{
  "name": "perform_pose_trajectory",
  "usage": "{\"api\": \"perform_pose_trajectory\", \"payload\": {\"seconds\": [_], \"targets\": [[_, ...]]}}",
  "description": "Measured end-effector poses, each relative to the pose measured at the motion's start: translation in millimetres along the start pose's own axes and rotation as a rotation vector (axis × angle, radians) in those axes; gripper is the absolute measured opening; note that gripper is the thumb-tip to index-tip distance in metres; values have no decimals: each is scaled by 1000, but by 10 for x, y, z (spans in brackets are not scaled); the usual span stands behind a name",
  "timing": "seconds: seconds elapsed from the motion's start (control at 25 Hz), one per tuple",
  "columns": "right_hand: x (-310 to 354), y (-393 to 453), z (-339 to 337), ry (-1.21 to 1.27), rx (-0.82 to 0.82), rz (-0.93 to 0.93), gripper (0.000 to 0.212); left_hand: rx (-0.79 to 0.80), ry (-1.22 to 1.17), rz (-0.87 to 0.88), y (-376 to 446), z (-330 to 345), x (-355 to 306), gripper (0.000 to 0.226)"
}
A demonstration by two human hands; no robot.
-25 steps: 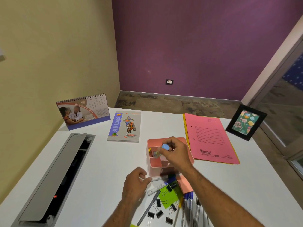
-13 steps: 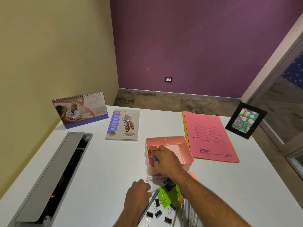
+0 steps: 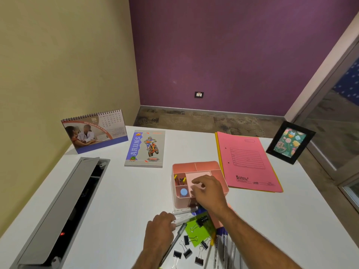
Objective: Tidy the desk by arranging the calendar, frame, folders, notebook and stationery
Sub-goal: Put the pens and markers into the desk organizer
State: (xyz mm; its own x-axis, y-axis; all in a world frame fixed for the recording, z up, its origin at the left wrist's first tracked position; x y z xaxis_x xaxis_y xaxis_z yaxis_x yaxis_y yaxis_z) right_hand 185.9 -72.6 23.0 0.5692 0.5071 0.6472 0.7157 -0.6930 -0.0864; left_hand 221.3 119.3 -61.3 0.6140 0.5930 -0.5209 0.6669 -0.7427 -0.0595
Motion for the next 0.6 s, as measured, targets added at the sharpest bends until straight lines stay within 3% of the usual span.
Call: {"api": "perform_pose_trajectory", "payload": {"seconds": [0.12, 0.24, 0.36, 0.44, 0.6], "targets": [[-121, -42, -211, 355, -63, 150, 12, -83, -167, -5, -4, -43, -64, 20], [-195, -97, -342, 600, -23, 199, 4, -192, -317, 4, 44, -88, -173, 17], [-197, -164, -334, 622, 103, 169, 7, -241, -402, -15, 126, -137, -262, 16], [-141, -217, -309, 577, 143, 172, 21, -272, -445, -7, 185, -167, -304, 19], [28, -208, -444, 611, 38, 122, 31, -313, -568, -54, 233, -248, -317, 25]]}}
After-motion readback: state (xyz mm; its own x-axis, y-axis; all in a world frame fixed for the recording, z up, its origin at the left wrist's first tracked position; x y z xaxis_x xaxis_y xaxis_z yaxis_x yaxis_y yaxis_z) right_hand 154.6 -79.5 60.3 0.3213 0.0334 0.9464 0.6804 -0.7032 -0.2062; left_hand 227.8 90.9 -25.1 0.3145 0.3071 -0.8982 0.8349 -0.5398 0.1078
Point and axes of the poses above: each hand's wrist, its own y-axis towards the middle knuckle, its own z-axis out of the palm, x = y × z, the point moved 4 cm from there along y, towards the middle knuckle, and after that the axes turned 11 degrees about z, right-handed, at the moved point
